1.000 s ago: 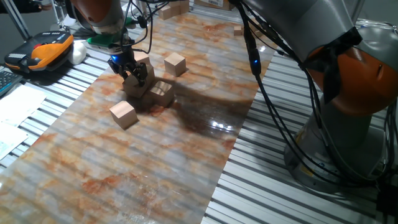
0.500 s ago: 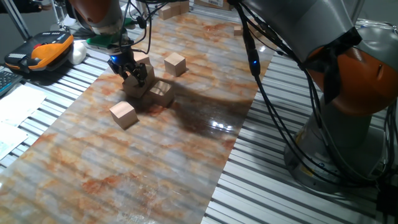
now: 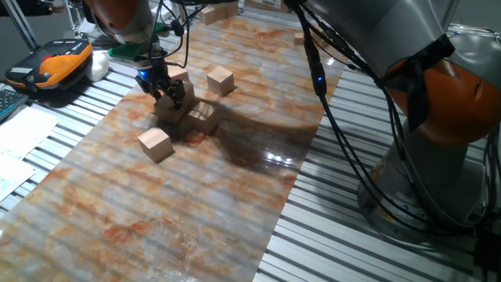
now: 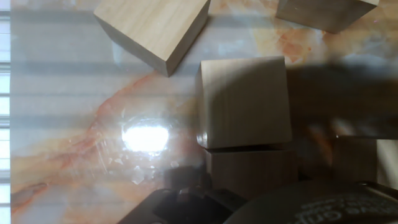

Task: Stack the blocks into a pyramid shape

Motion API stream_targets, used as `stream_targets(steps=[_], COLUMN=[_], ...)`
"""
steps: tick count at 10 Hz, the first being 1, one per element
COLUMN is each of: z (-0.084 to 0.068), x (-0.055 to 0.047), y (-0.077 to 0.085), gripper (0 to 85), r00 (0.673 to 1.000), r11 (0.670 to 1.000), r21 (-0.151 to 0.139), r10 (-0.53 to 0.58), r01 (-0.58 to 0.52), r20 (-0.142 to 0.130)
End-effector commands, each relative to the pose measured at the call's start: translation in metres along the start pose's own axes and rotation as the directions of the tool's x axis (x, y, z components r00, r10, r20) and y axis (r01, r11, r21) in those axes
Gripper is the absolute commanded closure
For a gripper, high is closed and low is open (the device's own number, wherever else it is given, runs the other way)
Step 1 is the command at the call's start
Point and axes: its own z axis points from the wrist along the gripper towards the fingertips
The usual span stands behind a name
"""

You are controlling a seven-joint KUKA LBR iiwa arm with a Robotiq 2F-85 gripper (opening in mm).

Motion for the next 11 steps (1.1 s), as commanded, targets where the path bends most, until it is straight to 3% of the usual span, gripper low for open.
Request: stream_targets(steps=[1, 8, 11], z=[0.0004, 0.0003, 0.0009], x=[-0.0002, -0.0011, -0.0014], y=[-0.0004, -0.0002, -0.0003], gripper=[85.0, 85.0, 85.0], r00=[1.000, 1.000, 1.000], r11=[1.000, 1.000, 1.000], r21=[0.003, 0.000, 0.012], r10=[0.001, 0.005, 0.026], r01=[-0.001, -0.005, -0.026], r20=[0.002, -0.003, -0.001])
